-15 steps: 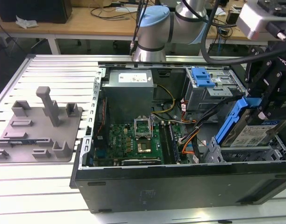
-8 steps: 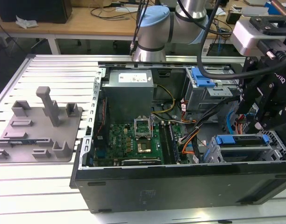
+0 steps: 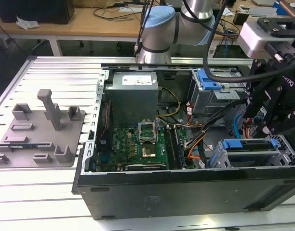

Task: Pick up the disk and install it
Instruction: 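Insert the first disk wire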

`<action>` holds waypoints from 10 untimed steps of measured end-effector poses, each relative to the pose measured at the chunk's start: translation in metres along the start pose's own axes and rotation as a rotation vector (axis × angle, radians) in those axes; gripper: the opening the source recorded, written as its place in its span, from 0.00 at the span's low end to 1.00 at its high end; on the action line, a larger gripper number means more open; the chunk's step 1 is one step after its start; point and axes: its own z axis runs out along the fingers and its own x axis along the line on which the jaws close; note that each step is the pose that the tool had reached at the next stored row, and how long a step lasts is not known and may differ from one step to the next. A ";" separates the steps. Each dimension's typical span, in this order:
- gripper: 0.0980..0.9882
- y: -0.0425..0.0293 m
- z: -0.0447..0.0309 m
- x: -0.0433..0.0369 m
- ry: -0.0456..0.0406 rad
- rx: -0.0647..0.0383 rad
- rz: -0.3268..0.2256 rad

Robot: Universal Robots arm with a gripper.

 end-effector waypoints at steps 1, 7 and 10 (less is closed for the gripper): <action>0.45 0.0000 0.0001 0.0000 -0.0001 0.000 0.000; 0.45 0.0000 0.0005 0.0000 0.0001 0.000 0.000; 0.45 0.0008 0.0010 -0.0118 0.0377 0.000 0.000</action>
